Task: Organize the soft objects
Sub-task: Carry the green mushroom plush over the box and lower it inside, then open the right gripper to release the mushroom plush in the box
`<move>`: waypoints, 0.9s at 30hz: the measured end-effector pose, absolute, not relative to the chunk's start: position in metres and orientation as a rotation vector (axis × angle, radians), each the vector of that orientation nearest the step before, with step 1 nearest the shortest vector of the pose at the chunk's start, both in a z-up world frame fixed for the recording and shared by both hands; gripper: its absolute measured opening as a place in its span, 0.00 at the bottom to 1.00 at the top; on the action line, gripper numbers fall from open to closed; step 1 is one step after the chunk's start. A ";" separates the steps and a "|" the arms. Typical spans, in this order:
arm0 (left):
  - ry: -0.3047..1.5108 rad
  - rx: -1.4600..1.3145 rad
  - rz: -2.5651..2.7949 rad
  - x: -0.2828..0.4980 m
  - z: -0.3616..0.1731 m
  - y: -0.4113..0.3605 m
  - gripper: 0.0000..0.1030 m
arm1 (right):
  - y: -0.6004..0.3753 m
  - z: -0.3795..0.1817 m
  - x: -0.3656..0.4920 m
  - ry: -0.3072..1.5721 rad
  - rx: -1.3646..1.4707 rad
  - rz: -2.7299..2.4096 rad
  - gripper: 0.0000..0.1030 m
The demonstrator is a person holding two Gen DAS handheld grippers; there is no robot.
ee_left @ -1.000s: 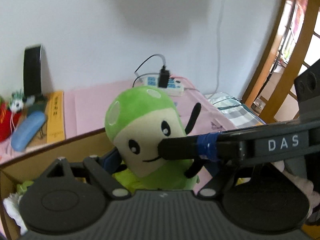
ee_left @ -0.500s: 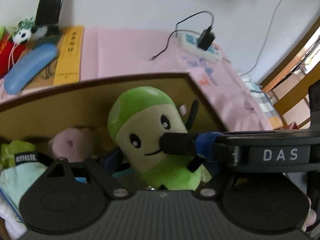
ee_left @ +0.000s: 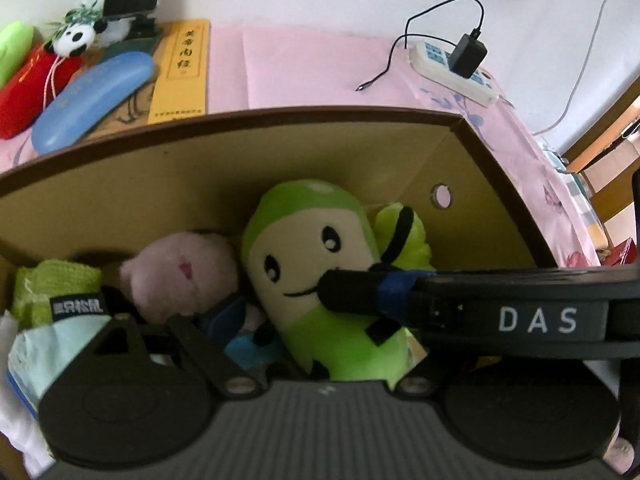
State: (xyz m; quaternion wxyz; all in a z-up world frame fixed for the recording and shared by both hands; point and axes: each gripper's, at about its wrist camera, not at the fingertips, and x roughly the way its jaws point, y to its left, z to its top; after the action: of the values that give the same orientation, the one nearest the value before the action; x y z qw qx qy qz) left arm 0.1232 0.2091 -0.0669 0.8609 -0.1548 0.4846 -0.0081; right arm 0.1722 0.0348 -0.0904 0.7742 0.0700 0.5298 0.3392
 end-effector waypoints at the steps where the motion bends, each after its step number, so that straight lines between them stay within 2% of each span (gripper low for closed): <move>1: 1.012 -0.319 -0.017 0.123 -0.067 0.208 0.83 | 0.034 -0.090 0.171 1.139 0.148 0.738 0.27; 20: 1.001 -0.243 -0.010 0.123 -0.065 0.197 0.85 | 0.027 -0.076 0.161 1.061 0.125 0.709 0.26; 27: 0.955 -0.157 0.043 0.115 -0.045 0.191 0.85 | 0.009 -0.059 0.150 1.004 0.160 0.709 0.26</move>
State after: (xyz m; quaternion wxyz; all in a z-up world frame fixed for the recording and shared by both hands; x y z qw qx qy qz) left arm 0.1146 0.1905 -0.0450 0.8849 -0.0755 0.4591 0.0208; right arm 0.1500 0.0089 -0.0586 0.8139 0.0750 0.4707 0.3322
